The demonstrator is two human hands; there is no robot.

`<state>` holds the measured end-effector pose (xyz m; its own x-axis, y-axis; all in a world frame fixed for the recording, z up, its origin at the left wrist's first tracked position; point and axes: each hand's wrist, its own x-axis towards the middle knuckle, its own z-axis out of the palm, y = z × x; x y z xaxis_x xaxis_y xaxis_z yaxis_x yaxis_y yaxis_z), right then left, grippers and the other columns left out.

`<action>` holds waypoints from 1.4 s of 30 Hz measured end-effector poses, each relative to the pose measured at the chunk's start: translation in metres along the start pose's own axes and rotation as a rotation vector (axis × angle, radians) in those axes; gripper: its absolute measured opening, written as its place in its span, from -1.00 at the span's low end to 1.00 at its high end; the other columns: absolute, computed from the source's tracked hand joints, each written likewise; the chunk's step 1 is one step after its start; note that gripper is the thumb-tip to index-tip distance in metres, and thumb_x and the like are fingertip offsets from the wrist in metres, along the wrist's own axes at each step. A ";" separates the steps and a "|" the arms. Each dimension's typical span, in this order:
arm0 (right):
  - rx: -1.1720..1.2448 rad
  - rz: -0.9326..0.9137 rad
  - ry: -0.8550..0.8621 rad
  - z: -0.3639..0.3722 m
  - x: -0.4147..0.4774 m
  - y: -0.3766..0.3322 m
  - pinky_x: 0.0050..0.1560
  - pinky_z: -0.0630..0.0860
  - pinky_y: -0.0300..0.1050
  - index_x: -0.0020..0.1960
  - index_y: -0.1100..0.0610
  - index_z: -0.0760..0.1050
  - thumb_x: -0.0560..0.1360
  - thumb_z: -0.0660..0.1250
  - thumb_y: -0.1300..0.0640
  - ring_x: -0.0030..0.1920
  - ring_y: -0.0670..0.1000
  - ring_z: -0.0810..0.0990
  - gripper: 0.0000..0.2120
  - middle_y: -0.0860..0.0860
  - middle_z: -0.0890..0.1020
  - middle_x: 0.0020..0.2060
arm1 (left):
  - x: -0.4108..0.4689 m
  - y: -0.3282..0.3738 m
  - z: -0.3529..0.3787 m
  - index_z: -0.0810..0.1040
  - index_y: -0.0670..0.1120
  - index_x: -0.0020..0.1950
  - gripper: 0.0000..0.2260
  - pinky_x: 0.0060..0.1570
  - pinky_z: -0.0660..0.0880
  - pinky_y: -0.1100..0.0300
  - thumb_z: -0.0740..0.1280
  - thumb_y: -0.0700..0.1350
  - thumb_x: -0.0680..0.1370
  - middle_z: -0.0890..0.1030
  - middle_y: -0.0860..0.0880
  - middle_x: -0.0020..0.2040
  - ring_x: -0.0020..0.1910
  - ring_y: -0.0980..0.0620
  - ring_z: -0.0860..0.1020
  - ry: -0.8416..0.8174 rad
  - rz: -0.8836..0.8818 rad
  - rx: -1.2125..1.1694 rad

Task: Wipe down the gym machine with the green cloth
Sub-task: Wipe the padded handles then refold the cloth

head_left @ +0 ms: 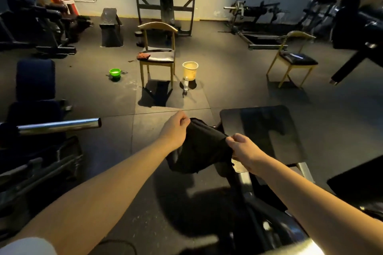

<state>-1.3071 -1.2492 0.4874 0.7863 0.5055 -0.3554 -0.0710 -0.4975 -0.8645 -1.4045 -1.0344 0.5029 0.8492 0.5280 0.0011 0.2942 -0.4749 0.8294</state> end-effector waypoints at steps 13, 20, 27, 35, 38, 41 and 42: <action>-0.045 0.202 -0.040 -0.046 0.073 0.055 -0.11 0.63 0.05 -0.17 0.12 0.67 0.39 0.58 0.18 -0.18 0.09 0.66 -0.90 0.15 0.69 -0.22 | 0.109 0.022 0.070 0.47 -0.05 0.24 -0.76 0.06 0.42 0.11 0.14 0.06 0.73 0.56 -0.01 0.08 0.09 0.00 0.53 -0.243 -0.003 0.156; 0.583 0.228 0.043 -0.074 0.111 0.063 -0.30 0.43 -0.24 -0.14 0.12 0.49 0.60 0.35 0.25 -0.34 -0.01 0.54 -0.85 0.14 0.55 -0.24 | 0.175 0.041 0.093 0.48 -0.04 0.31 -0.62 0.14 0.57 0.08 0.48 -0.09 0.53 0.60 -0.05 0.22 0.18 0.00 0.58 -0.553 -0.071 0.184; 0.456 0.273 0.285 -0.109 0.135 0.085 -0.15 0.48 0.03 -0.05 0.11 0.41 0.68 0.26 0.08 -0.23 0.12 0.50 -0.84 0.13 0.48 -0.22 | 0.213 0.055 0.138 0.50 -0.06 0.37 -0.65 0.15 0.59 0.08 0.39 -0.24 0.60 0.60 -0.09 0.22 0.17 -0.03 0.58 -0.686 0.139 0.304; 0.376 0.508 0.475 -0.147 0.145 0.099 -0.11 0.65 0.08 -0.02 0.14 0.57 0.41 0.57 -0.12 -0.20 0.11 0.67 -0.62 0.11 0.69 -0.21 | 0.282 0.049 0.225 0.45 0.05 -0.01 -0.93 0.21 0.49 -0.06 0.33 -0.04 0.63 0.59 -0.09 0.00 0.11 -0.18 0.54 -0.759 0.149 0.381; 0.379 0.565 0.539 -0.160 0.149 0.096 -0.13 0.65 0.04 0.19 0.17 0.43 0.36 0.63 0.00 -0.04 0.12 0.70 -0.44 0.13 0.67 0.03 | 0.307 0.064 0.250 0.43 -0.05 0.16 -0.79 0.25 0.45 -0.01 0.38 -0.02 0.62 0.58 -0.14 0.16 0.16 -0.15 0.53 -0.884 0.150 0.353; 0.295 0.558 0.495 -0.171 0.146 0.082 0.09 0.54 -0.11 0.49 0.06 0.37 0.38 0.63 0.05 0.25 0.07 0.58 -0.24 0.02 0.53 0.28 | 0.329 0.092 0.263 0.42 -0.04 0.35 -0.50 0.21 0.50 0.02 0.45 0.18 0.54 0.54 -0.09 0.26 0.20 -0.10 0.53 -1.055 0.222 0.402; 0.176 0.559 0.456 -0.174 0.146 0.078 0.19 0.46 -0.13 0.50 0.04 0.40 0.38 0.63 0.02 0.31 0.04 0.53 -0.23 -0.02 0.51 0.31 | 0.336 0.101 0.264 0.41 0.01 0.38 -0.43 0.21 0.52 0.01 0.48 0.22 0.49 0.48 -0.05 0.28 0.21 -0.07 0.52 -1.134 0.279 0.453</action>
<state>-1.0915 -1.3367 0.4303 0.7783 -0.1521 -0.6092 -0.6022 -0.4554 -0.6557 -0.9733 -1.0910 0.4396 0.7394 -0.4252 -0.5221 -0.0231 -0.7909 0.6115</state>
